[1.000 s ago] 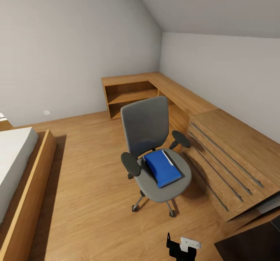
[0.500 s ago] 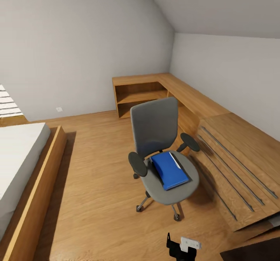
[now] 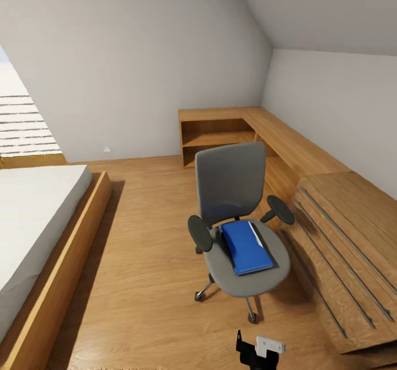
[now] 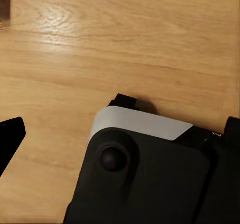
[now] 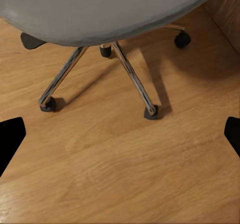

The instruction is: In the bedroom, organize the workspace by keeping the computer under the desk, ensuring the monitor is on the desk, placing the keyboard on the desk next to the monitor, placing the mouse on the desk next to the keyboard, moving the folder from the swivel chair onto the desk next to the mouse, stacking the notebook on top of the folder with the pen on top of the notebook, and positioning the swivel chair next to the desk.

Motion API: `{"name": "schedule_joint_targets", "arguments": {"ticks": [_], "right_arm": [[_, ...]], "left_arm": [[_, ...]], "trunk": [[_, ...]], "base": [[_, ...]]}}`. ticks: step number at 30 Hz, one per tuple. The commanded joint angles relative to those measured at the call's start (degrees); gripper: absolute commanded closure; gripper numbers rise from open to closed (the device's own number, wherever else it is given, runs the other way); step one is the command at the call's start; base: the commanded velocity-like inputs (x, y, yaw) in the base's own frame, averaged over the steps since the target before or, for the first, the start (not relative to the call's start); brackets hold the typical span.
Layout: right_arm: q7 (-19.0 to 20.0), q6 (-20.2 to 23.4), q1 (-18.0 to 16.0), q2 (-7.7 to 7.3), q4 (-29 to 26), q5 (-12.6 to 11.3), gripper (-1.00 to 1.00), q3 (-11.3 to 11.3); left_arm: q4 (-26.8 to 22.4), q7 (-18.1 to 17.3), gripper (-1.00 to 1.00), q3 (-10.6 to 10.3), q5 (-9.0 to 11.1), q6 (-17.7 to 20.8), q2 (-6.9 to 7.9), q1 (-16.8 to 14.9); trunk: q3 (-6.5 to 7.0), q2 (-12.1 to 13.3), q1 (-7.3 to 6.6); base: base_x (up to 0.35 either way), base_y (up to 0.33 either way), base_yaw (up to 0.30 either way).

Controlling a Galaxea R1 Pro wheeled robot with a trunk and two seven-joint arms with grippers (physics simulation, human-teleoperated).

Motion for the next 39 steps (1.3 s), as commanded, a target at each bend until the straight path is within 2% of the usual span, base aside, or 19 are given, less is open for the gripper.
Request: {"name": "schedule_joint_targets", "arguments": {"ticks": [1, 8, 11, 16, 17, 20, 23, 25, 27, 29, 30, 31, 32, 33, 34, 35, 36, 39], "right_arm": [[-0.5, -0.07, -0.04, 0.02, 0.05, 0.05, -1.0, 0.48], [-0.56, -0.07, -0.06, -0.05, 0.01, 0.06, -1.0, 0.45], [-0.56, -0.26, -0.05, -0.13, -0.03, 0.1, -1.0, 0.42], [-0.53, -0.43, -0.05, -0.15, -0.15, 0.18, -1.0, 0.43], [-0.58, -0.43, -0.06, -0.4, -0.66, 0.27, -1.0, 0.38], [-0.79, -0.07, -0.15, -1.36, -1.25, 0.24, -1.0, 0.25], [-0.84, 2.1, -0.35, -3.47, -3.13, 0.06, -1.0, 0.16], [-0.88, 8.43, -0.51, -6.88, -8.95, -0.11, -1.0, 0.03], [-0.94, 16.47, -0.54, -10.93, -16.86, -0.27, -1.0, -0.23], [-0.96, 21.21, -0.55, -13.06, -21.19, -0.49, -1.0, -0.51], [-0.98, 25.94, -0.56, -15.06, -25.36, -1.0, -1.0, -1.13], [-0.99, 30.34, -0.56, -16.77, -29.14, -1.72, -1.0, -2.14], [-1.1, 38.03, -0.57, -18.98, -34.98, -3.0, -1.0, -5.38], [-1.16, 41.33, -0.64, -19.55, -37.15, -3.29, -1.0, -7.7], [-1.18, 42.72, -0.7, -19.75, -38.01, -3.38, -1.0, -8.78], [-1.25, 46.68, -1.79, -20.11, -39.86, -3.55, -1.0, -11.38], [-1.32, 49.15, -2.99, -20.27, -40.57, -3.61, -1.0, -12.46], [-1.41, 54.73, -6.39, -20.36, -41.26, -3.66, -1.0, -13.61]], "left_arm": [[-0.23, 0.27, -1.0, -0.45, 0.25, -0.42, 0.02, -0.11], [0.19, 0.45, -1.0, 1.41, 0.25, -1.89, 0.25, -0.13], [1.46, 0.34, -1.0, 3.4, 0.25, -5.16, 0.26, -0.12], [1.7, 0.25, -1.0, 3.89, 0.25, -8.45, 0.02, -0.08], [1.78, 0.28, -1.0, 4.15, 0.25, -10.35, -0.49, -0.08], [1.79, 0.3, -1.0, 4.2, 0.25, -10.47, -0.62, -0.79], [1.54, 0.38, -1.0, 4.27, 0.25, -10.23, -0.7, -3.11], [1.19, 0.47, -1.0, 4.3, 0.25, -9.42, -0.69, -5.74], [0.97, 0.61, -1.0, 4.35, 0.25, -6.87, -0.67, -7.96], [0.95, 0.68, -1.0, 4.37, 0.25, -5.05, -0.63, -9.08], [0.94, 0.73, -1.0, 4.41, 0.25, -3.09, -0.61, -10.22], [0.93, 0.79, -1.0, 4.44, 0.25, -1.24, -0.59, -11.47], [0.89, 1.35, -1.0, 4.56, 0.25, 2.15, -0.57, -14.3], [0.87, 2.11, -1.0, 5.02, 0.25, 4.03, -0.57, -15.88], [0.86, 2.52, -1.0, 5.35, 0.25, 4.89, -0.57, -16.56], [0.84, 3.88, -1.0, 6.92, 0.25, 7.01, -0.58, -18.4], [0.84, 4.7, -1.0, 8.02, 0.25, 7.93, -0.59, -19.41], [0.66, 6.16, -1.0, 9.7, 0.25, 9.0, -0.57, -21.62]], "trunk": [[-0.05, -0.04, 0.01], [-0.03, -0.04, 0.01], [-0.03, -0.04, 0.01], [-0.03, -0.04, 0.01], [-0.03, -0.04, 0.01], [-0.03, -0.04, 0.01], [-0.03, -0.04, 0.01], [-0.03, -0.04, 0.01], [-0.03, -0.04, 0.01], [-0.03, -0.04, 0.01], [-0.03, -0.04, 0.01], [-0.03, -0.04, 0.01], [-0.03, -0.04, 0.01], [-0.03, -0.04, 0.01], [-0.03, -0.04, 0.01], [-0.03, -0.04, 0.01], [-0.03, -0.04, 0.01], [-0.03, -0.04, 0.01]], "base": [[0.0, -0.013, 0.199], [0.0, -0.002, 0.039], [0.0, 0.0, 0.002], [0.0, 0.0, 0.0], [0.0, 0.0, 0.0], [0.0, 0.0, 0.0], [0.0, 0.0, 0.0], [0.0, 0.0, 0.0], [0.0, 0.0, 0.0], [0.0, 0.0, 0.0], [0.0, 0.0, 0.0], [0.0, 0.0, 0.0], [0.0, 0.0, 0.0], [0.0, 0.0, 0.0], [0.0, 0.0, 0.0], [0.0, 0.0, 0.0], [0.0, 0.0, 0.0], [0.0, 0.0, 0.0]]}}
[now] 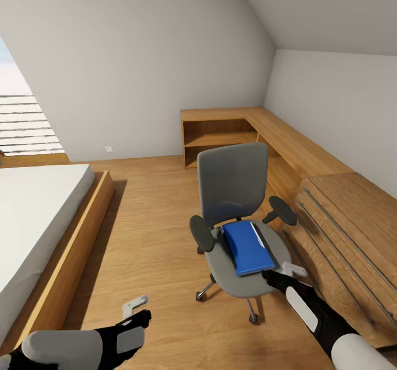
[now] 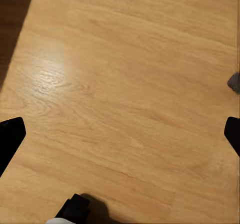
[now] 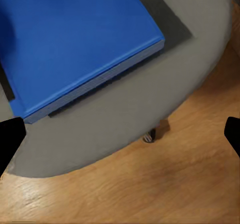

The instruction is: In the bedroom, organize the workspace by keeping the computer under the desk, ensuring the monitor is on the desk, placing the keyboard on the desk next to the monitor, placing the mouse on the desk next to the keyboard, moving the folder from the swivel chair onto the desk next to the mouse, stacking the notebook on top of the folder with the pen on top of the notebook, and positioning the swivel chair next to the desk.

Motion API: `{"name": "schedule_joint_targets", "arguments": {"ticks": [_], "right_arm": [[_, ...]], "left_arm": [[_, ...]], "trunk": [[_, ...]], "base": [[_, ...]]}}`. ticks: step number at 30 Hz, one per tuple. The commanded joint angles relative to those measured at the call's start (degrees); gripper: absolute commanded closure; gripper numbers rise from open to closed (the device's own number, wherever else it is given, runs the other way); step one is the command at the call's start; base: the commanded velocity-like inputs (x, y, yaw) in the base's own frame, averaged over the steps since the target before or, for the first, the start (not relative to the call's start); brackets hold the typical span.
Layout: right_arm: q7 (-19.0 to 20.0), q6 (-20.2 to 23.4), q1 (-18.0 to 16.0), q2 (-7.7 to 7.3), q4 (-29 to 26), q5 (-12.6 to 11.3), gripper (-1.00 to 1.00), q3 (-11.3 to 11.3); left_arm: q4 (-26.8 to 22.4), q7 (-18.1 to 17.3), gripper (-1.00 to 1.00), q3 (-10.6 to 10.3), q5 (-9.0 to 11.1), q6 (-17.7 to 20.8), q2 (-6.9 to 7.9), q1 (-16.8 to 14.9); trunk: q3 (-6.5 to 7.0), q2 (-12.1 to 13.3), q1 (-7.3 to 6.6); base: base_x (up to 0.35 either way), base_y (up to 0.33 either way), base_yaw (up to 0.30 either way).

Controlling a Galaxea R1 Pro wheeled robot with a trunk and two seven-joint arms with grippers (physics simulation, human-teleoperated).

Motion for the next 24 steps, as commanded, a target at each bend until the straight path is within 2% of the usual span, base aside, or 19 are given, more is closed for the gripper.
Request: {"name": "schedule_joint_targets", "arguments": {"ticks": [1, 2, 3, 4, 5, 6, 8, 9, 11, 13, 22, 24], "right_arm": [[-0.77, 6.95, -4.26, -0.1, -0.45, -0.56, -1.0, -0.17], [-1.21, 8.91, -5.48, -0.1, -0.47, -0.59, -1.0, -0.29], [-2.28, 10.66, -6.61, -0.05, -0.5, -0.61, -1.0, -0.32], [-2.68, 11.0, -6.85, -0.03, -0.48, -0.57, -1.0, -0.24], [-3.75, 11.79, -7.49, 0.04, -0.35, -0.16, -1.0, 0.0], [-3.82, 11.85, -7.56, 0.05, -0.33, -0.09, -1.0, 0.0], [-3.93, 11.99, -7.7, 0.02, -0.33, 0.09, -1.0, -0.03], [-3.97, 12.04, -7.75, 0.0, -0.33, 0.13, -1.0, -0.06], [-3.99, 12.07, -7.78, -0.01, -0.34, 0.17, -1.0, -0.07], [-4.0, 12.08, -7.76, -0.11, -0.34, 0.21, -1.0, -0.12], [-4.0, 12.09, -7.72, -0.27, -0.17, 0.48, -1.0, -0.09], [-4.01, 12.04, -7.72, -0.27, -0.12, 1.7, -1.0, -0.03]], "left_arm": [[-3.29, 2.22, -1.0, 0.41, 0.47, 0.12, 0.18, -3.64], [-7.56, 4.33, -1.0, 0.58, 0.47, 0.05, 0.87, -5.42], [-16.24, 8.64, -1.0, 0.74, 0.47, -0.62, 3.13, -7.89], [-20.48, 10.37, -1.0, 0.88, 0.47, -1.54, 4.53, -8.56], [-36.65, 15.35, -1.0, 2.65, -5.64, -7.15, 10.19, -10.37], [-38.65, 15.82, -1.0, 3.13, -7.63, -8.03, 10.96, -10.55], [-43.38, 17.08, -1.0, 4.38, -15.38, -10.14, 12.96, -10.97], [-44.87, 17.56, -1.0, 4.72, -18.59, -10.87, 13.74, -11.11], [-45.05, 17.89, -1.0, 4.83, -20.34, -11.32, 14.19, -11.19], [-44.28, 17.94, -1.0, 4.81, -21.02, -11.5, 14.27, -11.23], [-43.27, 17.83, -1.0, 4.67, -21.45, -11.54, 14.05, -11.25], [-42.74, 17.79, -1.0, 4.69, -21.46, -11.54, 14.03, -11.25]], "trunk": [[-0.07, -0.05, 0.01], [-0.07, -0.05, 0.01], [-0.07, -0.05, 0.01], [-0.07, -0.05, 0.01], [-0.07, -0.05, 0.01], [-0.07, -0.05, 0.01], [-0.07, -0.05, 0.01], [-0.07, -0.05, 0.01], [-0.07, -0.05, 0.01], [-0.07, -0.05, 0.01], [-0.07, -0.05, 0.01], [-0.07, -0.05, 0.01]], "base": [[0.0, 0.0, 0.0], [0.0, 0.0, 0.0], [0.0, 0.0, 0.0], [0.0, 0.0, 0.0], [0.0, 0.0, 0.0], [0.0, 0.0, 0.0], [0.0, 0.0, 0.0], [0.0, 0.0, 0.0], [0.0, 0.0, 0.0], [0.01, 0.0, 0.0], [0.205, 0.0, 0.0], [0.309, 0.0, 0.0]]}}
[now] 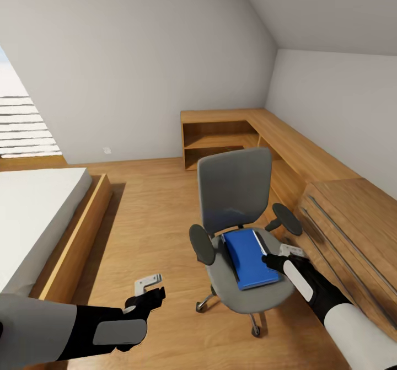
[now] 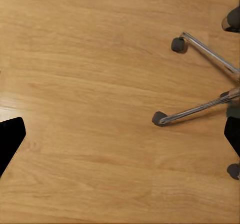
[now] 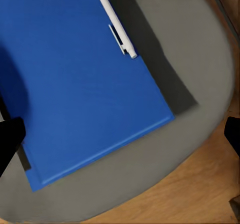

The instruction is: In the bedroom, organize the workspace by keeping the computer under the desk, ensuring the monitor is on the desk, placing the keyboard on the desk next to the monitor, placing the mouse on the desk next to the keyboard, moving the folder from the swivel chair onto the desk next to the mouse, stacking the notebook on top of the folder with the pen on top of the notebook, and positioning the swivel chair next to the desk.

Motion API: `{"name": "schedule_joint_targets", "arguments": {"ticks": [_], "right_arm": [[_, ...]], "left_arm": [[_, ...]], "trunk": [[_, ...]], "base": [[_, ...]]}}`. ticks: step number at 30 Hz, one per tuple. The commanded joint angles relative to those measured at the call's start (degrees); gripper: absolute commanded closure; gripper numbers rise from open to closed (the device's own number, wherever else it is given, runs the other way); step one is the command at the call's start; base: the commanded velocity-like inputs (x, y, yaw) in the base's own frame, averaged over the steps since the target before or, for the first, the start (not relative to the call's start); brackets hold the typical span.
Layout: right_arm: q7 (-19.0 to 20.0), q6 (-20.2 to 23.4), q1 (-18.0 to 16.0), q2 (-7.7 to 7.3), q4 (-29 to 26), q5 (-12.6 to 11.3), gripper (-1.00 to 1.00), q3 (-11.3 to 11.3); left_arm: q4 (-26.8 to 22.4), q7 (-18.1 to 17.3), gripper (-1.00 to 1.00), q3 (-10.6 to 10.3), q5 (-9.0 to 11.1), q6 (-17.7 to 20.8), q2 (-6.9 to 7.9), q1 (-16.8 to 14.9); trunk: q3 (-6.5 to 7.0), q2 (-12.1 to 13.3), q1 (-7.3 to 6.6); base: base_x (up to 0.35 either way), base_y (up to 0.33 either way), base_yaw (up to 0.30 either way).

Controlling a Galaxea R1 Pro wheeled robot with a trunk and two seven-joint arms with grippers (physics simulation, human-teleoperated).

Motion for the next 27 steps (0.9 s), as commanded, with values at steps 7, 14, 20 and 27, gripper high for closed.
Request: {"name": "schedule_joint_targets", "arguments": {"ticks": [7, 14, 20, 27], "right_arm": [[-0.47, -0.61, -0.01, -0.02, 0.07, 4.0, -1.0, 0.41], [2.21, -2.63, 0.11, -0.09, 0.79, 6.77, -1.0, 0.49], [5.21, -4.78, 0.13, -0.17, 0.96, 12.01, -1.0, 0.5], [8.63, -5.17, 0.13, -0.62, 0.98, 12.84, -1.0, 0.5]], "left_arm": [[0.63, 0.12, -1.0, -0.19, 0.22, -0.29, -0.01, -0.1], [0.82, 0.31, -1.0, -0.14, 0.23, -0.59, 0.32, -0.1], [0.88, 0.53, -1.0, -0.11, 1.59, -0.8, 0.73, -0.1], [0.82, 0.54, -1.0, 0.0, 5.75, -3.58, 1.95, -0.1]], "trunk": [[-0.06, -0.04, 0.04], [-0.06, -0.04, 0.04], [-0.06, -0.04, 0.04], [-0.06, -0.04, 0.04]], "base": [[0.317, 0.0, 0.0], [0.321, 0.0, 0.0], [0.22, 0.0, 0.0], [0.032, 0.0, 0.0]]}}
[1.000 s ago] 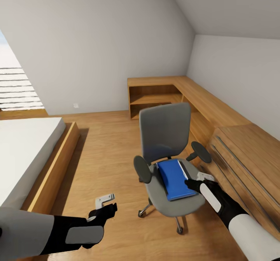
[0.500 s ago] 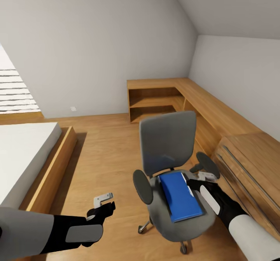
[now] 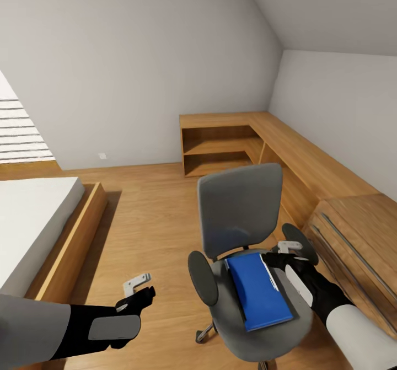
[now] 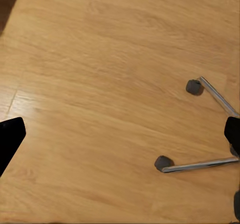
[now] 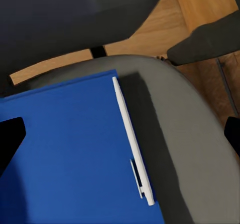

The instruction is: In the bedroom, organize the workspace by keeping the computer under the desk, ensuring the monitor is on the desk, placing the keyboard on the desk next to the monitor, placing the mouse on the desk next to the keyboard, moving the folder from the swivel chair onto the desk next to the mouse, stacking the notebook on top of the folder with the pen on top of the notebook, and positioning the swivel chair next to the desk.

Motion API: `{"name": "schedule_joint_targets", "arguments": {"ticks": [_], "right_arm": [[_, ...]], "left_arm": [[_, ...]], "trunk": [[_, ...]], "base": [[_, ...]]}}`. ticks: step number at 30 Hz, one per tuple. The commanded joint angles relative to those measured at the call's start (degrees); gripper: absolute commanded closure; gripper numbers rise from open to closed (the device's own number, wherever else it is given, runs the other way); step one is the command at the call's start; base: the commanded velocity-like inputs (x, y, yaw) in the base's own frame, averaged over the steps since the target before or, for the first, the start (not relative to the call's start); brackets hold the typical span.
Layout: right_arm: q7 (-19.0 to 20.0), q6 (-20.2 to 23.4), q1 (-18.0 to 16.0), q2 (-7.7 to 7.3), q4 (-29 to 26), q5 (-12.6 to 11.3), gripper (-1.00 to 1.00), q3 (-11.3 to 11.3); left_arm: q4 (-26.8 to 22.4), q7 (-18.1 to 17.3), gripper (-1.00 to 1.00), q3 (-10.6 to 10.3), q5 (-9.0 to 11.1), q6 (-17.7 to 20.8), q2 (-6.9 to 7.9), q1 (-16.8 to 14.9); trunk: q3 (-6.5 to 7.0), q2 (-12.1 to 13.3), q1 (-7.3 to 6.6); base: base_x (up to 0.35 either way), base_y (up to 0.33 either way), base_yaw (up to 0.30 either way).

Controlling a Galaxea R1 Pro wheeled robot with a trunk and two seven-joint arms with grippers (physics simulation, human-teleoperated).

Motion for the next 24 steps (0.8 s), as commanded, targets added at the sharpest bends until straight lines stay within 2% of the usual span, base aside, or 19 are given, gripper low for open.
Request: {"name": "schedule_joint_targets", "arguments": {"ticks": [1, 4, 13, 24], "right_arm": [[0.45, 0.17, -0.05, -0.5, -0.1, -0.56, -1.0, 0.41], [2.27, 0.15, -0.05, -1.47, 0.16, -0.51, -1.0, 0.39], [5.65, 0.07, -0.05, -3.18, 1.4, -0.63, -1.0, 0.25], [5.87, 0.13, -0.05, -3.43, 1.31, -0.75, -1.0, 0.15]], "left_arm": [[-0.13, -0.02, -1.0, -0.14, 0.4, -1.02, 0.32, -0.1], [-0.16, -0.15, -1.0, -0.13, 0.7, -2.01, 0.87, -0.09], [-0.18, -0.39, -1.0, 0.04, 0.94, -2.62, 2.59, -0.1], [-0.09, -0.42, -1.0, 0.06, 1.02, -2.64, 2.71, -0.1]], "trunk": [[-0.06, -0.05, 0.01], [-0.6, -1.25, 0.67], [-2.22, -4.86, 2.64], [-4.19, -9.27, 5.06]], "base": [[0.007, 0.0, 0.0], [0.004, 0.0, 0.0], [0.0, 0.0, 0.0], [0.0, 0.0, 0.0]]}}
